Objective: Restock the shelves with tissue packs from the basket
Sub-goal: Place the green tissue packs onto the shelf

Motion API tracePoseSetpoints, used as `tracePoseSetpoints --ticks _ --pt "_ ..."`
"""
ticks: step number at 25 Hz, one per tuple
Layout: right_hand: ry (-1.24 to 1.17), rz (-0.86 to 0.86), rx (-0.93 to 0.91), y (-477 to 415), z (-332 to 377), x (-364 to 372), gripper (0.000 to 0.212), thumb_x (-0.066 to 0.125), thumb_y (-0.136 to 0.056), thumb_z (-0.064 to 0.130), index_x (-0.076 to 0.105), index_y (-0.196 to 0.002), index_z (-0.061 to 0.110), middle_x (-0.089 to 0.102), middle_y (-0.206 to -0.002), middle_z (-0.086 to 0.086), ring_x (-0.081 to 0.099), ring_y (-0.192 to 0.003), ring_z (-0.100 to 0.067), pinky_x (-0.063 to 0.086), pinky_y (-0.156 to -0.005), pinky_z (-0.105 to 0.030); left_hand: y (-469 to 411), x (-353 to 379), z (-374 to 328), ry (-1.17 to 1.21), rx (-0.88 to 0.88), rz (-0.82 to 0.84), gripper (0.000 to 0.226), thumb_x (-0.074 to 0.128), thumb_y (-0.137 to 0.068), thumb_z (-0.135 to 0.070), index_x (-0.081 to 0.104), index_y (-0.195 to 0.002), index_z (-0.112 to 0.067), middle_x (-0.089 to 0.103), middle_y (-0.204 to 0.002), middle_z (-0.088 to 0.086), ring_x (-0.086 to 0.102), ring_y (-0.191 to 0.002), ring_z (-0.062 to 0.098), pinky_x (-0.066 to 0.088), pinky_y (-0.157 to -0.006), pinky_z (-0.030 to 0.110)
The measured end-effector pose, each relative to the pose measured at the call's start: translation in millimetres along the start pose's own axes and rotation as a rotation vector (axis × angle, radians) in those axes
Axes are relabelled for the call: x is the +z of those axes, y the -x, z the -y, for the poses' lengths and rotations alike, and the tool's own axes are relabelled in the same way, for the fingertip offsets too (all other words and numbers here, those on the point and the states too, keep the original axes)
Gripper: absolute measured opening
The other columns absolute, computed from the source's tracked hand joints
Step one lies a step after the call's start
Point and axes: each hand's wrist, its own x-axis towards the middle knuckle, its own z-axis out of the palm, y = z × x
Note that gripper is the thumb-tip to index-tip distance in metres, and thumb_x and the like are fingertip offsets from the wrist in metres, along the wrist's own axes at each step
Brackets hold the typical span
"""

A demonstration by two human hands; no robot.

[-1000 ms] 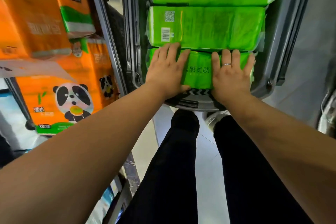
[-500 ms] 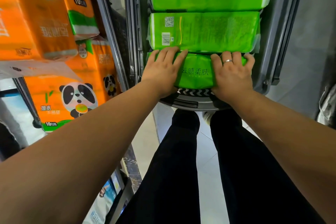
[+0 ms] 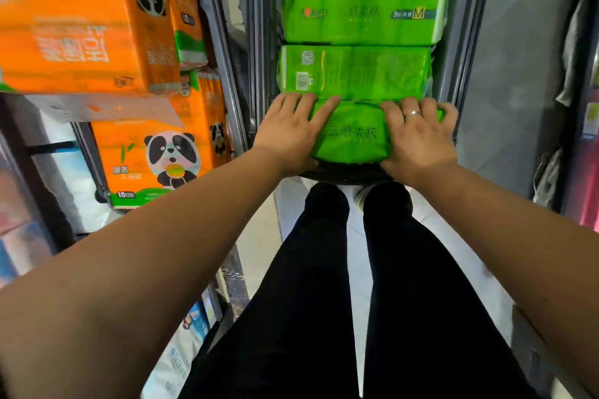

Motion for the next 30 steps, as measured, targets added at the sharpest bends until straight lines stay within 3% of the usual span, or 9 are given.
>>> tracePoseSetpoints --ticks 4,7,13,22,30 --pt "0.007 0.069 0.008 19 -9 -36 0.088 0.084 -0.055 0.031 0.048 -0.132 0.01 0.055 -0.12 -0.019 0.048 -0.112 -0.038 0.033 -0.097 -0.051 17 -31 -16 0.028 0.033 -0.016 0.104 0.065 -0.079 -0.057 0.004 -0.154 -0.02 0.031 -0.146 0.016 0.029 -0.134 0.035 0.017 -0.114 0.042" --pt "0.041 0.201 -0.006 16 -3 -46 0.092 0.083 -0.063 0.04 0.039 -0.138 0.012 0.048 -0.13 -0.015 0.042 -0.121 -0.033 0.032 -0.099 -0.05 20 -30 -18 0.024 -0.032 0.045 0.096 0.06 -0.086 -0.049 -0.001 -0.154 -0.02 0.023 -0.151 0.017 0.02 -0.141 0.034 0.013 -0.117 0.04" --pt "0.029 0.157 -0.036 8 2 -20 0.094 0.085 -0.06 0.039 0.042 -0.137 0.008 0.05 -0.125 -0.019 0.043 -0.117 -0.034 0.033 -0.093 -0.049 21 -5 3 0.041 -0.104 0.12 0.102 0.066 -0.085 -0.039 -0.008 -0.153 -0.021 0.012 -0.156 0.019 0.01 -0.146 0.034 0.009 -0.119 0.039" --pt "0.001 0.187 -0.034 4 -8 -23 0.092 0.083 -0.064 0.04 0.038 -0.139 0.011 0.047 -0.127 -0.016 0.039 -0.119 -0.034 0.031 -0.093 -0.047 21 3 17 0.206 -0.148 0.102 0.11 0.071 -0.081 -0.037 -0.01 -0.153 -0.019 0.016 -0.155 0.016 0.016 -0.144 0.031 0.014 -0.118 0.038" --pt "-0.052 0.188 0.028 24 -7 -49 0.09 0.082 -0.062 0.034 0.041 -0.139 0.013 0.048 -0.128 -0.016 0.039 -0.119 -0.034 0.031 -0.096 -0.047 44 -22 24 0.322 -0.045 0.004 0.112 0.079 -0.071 -0.042 0.008 -0.153 -0.016 0.03 -0.146 0.014 0.038 -0.13 0.032 0.032 -0.11 0.041"
